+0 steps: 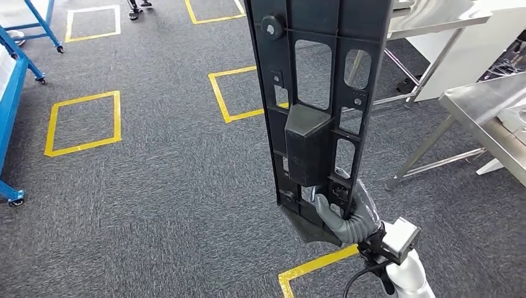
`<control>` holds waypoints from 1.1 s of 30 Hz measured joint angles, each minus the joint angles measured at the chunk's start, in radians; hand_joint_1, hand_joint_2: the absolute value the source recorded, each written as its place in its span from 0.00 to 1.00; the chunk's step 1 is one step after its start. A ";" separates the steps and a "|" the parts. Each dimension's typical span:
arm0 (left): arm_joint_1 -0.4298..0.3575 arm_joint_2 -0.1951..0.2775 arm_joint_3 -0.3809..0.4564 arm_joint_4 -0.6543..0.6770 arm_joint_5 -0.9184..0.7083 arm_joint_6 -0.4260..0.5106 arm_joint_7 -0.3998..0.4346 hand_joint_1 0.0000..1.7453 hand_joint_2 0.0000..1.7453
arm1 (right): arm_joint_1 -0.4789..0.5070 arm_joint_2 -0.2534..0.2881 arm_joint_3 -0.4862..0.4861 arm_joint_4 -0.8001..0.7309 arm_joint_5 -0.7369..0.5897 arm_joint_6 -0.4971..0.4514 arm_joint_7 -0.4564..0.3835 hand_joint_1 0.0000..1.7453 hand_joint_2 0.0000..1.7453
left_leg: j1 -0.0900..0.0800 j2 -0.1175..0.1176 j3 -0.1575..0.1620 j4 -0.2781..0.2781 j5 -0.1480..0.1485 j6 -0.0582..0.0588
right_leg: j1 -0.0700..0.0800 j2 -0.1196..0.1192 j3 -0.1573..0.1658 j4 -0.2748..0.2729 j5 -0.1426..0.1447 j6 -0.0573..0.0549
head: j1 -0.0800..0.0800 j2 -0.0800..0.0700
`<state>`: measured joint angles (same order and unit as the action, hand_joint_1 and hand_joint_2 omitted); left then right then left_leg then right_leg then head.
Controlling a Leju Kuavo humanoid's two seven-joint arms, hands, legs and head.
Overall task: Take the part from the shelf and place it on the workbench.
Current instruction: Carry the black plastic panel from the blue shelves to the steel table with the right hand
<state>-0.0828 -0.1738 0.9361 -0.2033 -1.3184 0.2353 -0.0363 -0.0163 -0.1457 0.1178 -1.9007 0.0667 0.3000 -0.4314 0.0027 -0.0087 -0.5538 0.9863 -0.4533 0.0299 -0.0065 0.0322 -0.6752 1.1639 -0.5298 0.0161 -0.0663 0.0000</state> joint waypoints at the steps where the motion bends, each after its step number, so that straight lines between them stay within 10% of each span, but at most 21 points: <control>1: 0.001 0.000 0.000 0.000 0.000 -0.001 0.003 0.00 1.00 | -0.004 0.000 0.001 0.001 0.000 0.001 0.001 1.00 1.00 | -0.002 0.013 -0.001 0.000 0.000 0.002 | -0.003 -0.015 -0.033 0.068 -0.029 0.003 | 0.000 0.000; 3: 0.001 -0.001 0.000 0.000 -0.001 -0.002 0.008 0.00 1.00 | -0.005 0.000 0.003 0.003 0.000 0.001 0.002 1.00 1.00 | -0.003 0.037 -0.001 0.001 -0.002 0.001 | -0.008 -0.026 -0.064 0.136 -0.042 0.009 | 0.000 0.000; 8: -0.002 -0.001 0.000 0.000 -0.003 -0.003 0.011 0.00 1.00 | -0.012 0.000 0.006 0.004 0.000 0.001 0.002 1.00 1.00 | -0.010 0.085 0.006 0.008 -0.015 -0.016 | -0.005 -0.097 0.079 -0.131 0.068 0.001 | 0.000 0.000; 11: -0.004 -0.001 0.000 -0.001 -0.003 -0.003 0.011 0.00 1.00 | -0.014 0.000 0.007 0.004 0.000 0.001 0.002 1.00 1.00 | -0.013 0.106 0.010 0.010 -0.022 -0.032 | -0.001 -0.077 0.083 -0.148 0.070 -0.015 | 0.000 0.000; 18: -0.019 -0.003 0.000 -0.002 -0.004 -0.006 0.016 0.00 1.00 | -0.020 0.000 0.011 0.008 -0.001 0.004 0.001 1.00 1.00 | -0.007 0.017 -0.108 0.301 -0.164 -0.052 | -0.005 -0.003 0.084 -0.153 0.078 -0.040 | 0.000 0.000; 22: -0.017 -0.005 0.000 -0.002 -0.012 -0.006 0.019 0.00 1.00 | -0.032 0.000 0.013 0.012 -0.008 0.006 -0.001 1.00 1.00 | 0.000 -0.029 -0.020 0.106 -0.049 -0.045 | -0.005 0.055 0.082 -0.141 0.076 -0.033 | 0.000 0.000; 26: -0.014 -0.009 0.000 -0.001 -0.013 -0.004 0.005 0.00 1.00 | -0.042 0.000 0.014 0.012 -0.012 0.003 -0.002 1.00 1.00 | 0.003 -0.060 0.014 0.025 -0.036 -0.027 | -0.010 0.100 0.064 -0.141 0.087 -0.005 | 0.000 0.000; 29: -0.014 -0.012 -0.002 -0.001 -0.014 0.001 -0.004 0.00 1.00 | -0.044 0.000 0.017 0.012 -0.012 0.002 -0.002 1.00 1.00 | 0.005 -0.023 0.021 0.005 -0.024 -0.005 | -0.005 0.038 0.039 -0.096 0.057 0.010 | 0.000 0.000; 33: -0.007 -0.011 -0.003 -0.002 -0.013 0.005 -0.005 0.00 1.00 | -0.048 0.000 0.022 0.012 -0.012 0.003 -0.001 1.00 1.00 | -0.001 0.030 0.021 0.001 -0.025 0.004 | -0.010 -0.027 -0.072 0.137 -0.041 0.024 | 0.000 0.000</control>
<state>-0.0898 -0.1847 0.9327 -0.2048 -1.3316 0.2398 -0.0413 -0.0646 -0.1453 0.1394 -1.8884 0.0546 0.3035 -0.4328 0.0017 0.0216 -0.5332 0.9874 -0.4778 0.0336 -0.0167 0.0048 -0.7475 1.3014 -0.5709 0.0404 -0.0664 0.0000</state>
